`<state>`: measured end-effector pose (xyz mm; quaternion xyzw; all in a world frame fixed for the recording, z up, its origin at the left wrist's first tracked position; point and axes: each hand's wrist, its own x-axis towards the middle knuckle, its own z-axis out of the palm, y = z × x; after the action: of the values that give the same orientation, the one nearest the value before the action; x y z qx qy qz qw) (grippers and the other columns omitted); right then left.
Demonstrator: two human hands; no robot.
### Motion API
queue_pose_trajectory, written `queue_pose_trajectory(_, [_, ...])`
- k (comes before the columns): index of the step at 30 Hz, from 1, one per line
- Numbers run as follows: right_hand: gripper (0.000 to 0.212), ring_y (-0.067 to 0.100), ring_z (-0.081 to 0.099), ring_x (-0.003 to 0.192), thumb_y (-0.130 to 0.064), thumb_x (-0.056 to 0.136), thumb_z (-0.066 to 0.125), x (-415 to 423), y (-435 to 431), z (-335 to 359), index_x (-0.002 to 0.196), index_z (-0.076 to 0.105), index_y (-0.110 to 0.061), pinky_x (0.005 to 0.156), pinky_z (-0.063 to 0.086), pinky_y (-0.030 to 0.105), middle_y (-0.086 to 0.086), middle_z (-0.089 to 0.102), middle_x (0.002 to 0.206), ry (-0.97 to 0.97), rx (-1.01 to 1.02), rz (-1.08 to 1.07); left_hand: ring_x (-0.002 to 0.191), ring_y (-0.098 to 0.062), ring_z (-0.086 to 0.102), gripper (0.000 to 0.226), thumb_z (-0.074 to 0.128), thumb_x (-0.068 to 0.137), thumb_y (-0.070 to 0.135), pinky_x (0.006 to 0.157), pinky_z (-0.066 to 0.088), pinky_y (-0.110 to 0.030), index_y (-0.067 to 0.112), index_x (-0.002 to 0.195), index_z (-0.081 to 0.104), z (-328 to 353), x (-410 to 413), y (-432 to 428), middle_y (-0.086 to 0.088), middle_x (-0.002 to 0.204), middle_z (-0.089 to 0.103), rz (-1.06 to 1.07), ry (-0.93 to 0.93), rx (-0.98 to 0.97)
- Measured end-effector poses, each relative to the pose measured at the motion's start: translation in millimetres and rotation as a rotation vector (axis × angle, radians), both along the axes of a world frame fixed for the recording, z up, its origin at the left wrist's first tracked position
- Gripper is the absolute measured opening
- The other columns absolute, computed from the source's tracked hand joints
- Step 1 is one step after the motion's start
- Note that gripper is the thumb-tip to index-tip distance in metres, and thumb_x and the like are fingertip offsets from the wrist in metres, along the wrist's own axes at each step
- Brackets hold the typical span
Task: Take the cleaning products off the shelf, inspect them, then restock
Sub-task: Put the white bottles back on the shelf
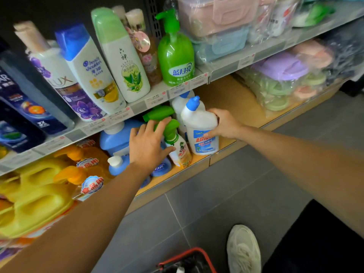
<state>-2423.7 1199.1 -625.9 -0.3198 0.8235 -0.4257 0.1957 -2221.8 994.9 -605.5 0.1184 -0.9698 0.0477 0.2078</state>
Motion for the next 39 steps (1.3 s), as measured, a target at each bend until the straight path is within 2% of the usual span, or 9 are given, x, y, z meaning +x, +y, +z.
queue_pose_trajectory(3, [0.075,0.017,0.055,0.100,-0.020,0.057,0.097,-4,-2,-4,0.116,0.053,-0.034,0.083,0.049,0.032,-0.002,0.049,0.111,0.116,0.072,-0.034,0.099,-0.031,0.056,0.101,0.088,0.061,0.058,0.084,0.044,-0.045,0.034,0.148,0.042,-3,0,-3,-0.008,0.120,0.057,-0.001,0.024,-0.067])
queue_pose_trajectory(8, [0.074,0.000,0.061,0.085,-0.026,0.054,0.098,6,-1,-14,0.104,0.045,-0.033,0.063,0.050,0.023,-0.018,0.058,0.095,0.108,0.022,-0.202,0.103,-0.029,0.050,0.105,0.087,0.062,0.054,0.082,0.040,-0.042,0.027,0.151,0.039,-7,-2,4,-0.007,0.126,0.055,0.003,0.038,-0.092])
queue_pose_trajectory(13, [0.078,0.021,0.068,0.108,-0.004,0.062,0.094,4,-3,-20,0.127,0.057,-0.025,0.090,0.059,0.047,0.003,0.067,0.120,-0.040,-0.115,-0.213,0.115,-0.031,0.047,0.103,0.088,0.062,0.048,0.089,0.041,-0.044,0.025,0.150,0.040,-10,-2,8,-0.006,0.139,0.051,0.002,0.046,-0.107])
queue_pose_trajectory(16, [0.082,0.020,0.066,0.113,0.003,0.068,0.088,-3,-4,-13,0.139,0.054,-0.021,0.095,0.057,0.048,0.005,0.065,0.127,-0.100,-0.112,-0.147,0.118,-0.032,0.044,0.101,0.087,0.064,0.049,0.090,0.042,-0.045,0.028,0.151,0.039,-11,2,7,-0.007,0.138,0.049,0.012,0.053,-0.117])
queue_pose_trajectory(20, [0.070,0.018,0.068,0.107,0.002,0.072,0.085,5,-11,-7,0.133,0.059,-0.020,0.095,0.057,0.048,-0.001,0.070,0.119,-0.126,-0.065,-0.127,0.114,-0.033,0.044,0.102,0.087,0.066,0.050,0.086,0.043,-0.045,0.028,0.152,0.037,-16,6,8,-0.008,0.135,0.050,0.026,0.070,-0.117])
queue_pose_trajectory(26, [0.052,0.021,0.065,0.109,-0.014,0.080,0.084,23,-16,-5,0.125,0.059,-0.015,0.079,0.055,0.031,0.002,0.067,0.121,-0.010,0.075,-0.209,0.116,-0.034,0.045,0.112,0.086,0.068,0.050,0.090,0.048,-0.046,0.024,0.159,0.026,-11,11,9,-0.007,0.141,0.049,0.011,0.032,-0.007])
queue_pose_trajectory(30, [0.035,0.016,0.057,0.089,-0.033,0.087,0.078,54,-14,0,0.109,0.060,-0.012,0.053,0.032,0.020,0.004,0.067,0.111,0.116,0.247,-0.402,0.122,-0.032,0.047,0.107,0.086,0.071,0.033,0.094,0.048,-0.045,0.014,0.159,0.027,2,20,2,-0.010,0.151,0.046,-0.114,0.032,0.152])
queue_pose_trajectory(35, [0.021,0.024,0.063,0.085,-0.026,0.085,0.078,108,-21,28,0.092,0.063,-0.012,0.068,0.050,0.037,0.004,0.062,0.098,0.413,0.130,-0.251,0.113,-0.036,0.062,0.070,0.085,0.073,0.027,0.092,0.043,-0.046,0.014,0.137,0.061,6,59,-28,-0.008,0.129,0.067,-0.047,0.086,0.161])
queue_pose_trajectory(39, [0.042,0.026,0.061,0.104,-0.021,0.082,0.081,128,-40,58,0.119,0.063,-0.010,0.082,0.052,0.042,0.006,0.058,0.120,0.519,-0.020,-0.013,0.110,-0.032,0.066,0.060,0.079,0.084,0.036,0.095,0.045,-0.045,0.023,0.139,0.061,-2,79,-40,-0.004,0.118,0.073,0.024,-0.019,0.265])
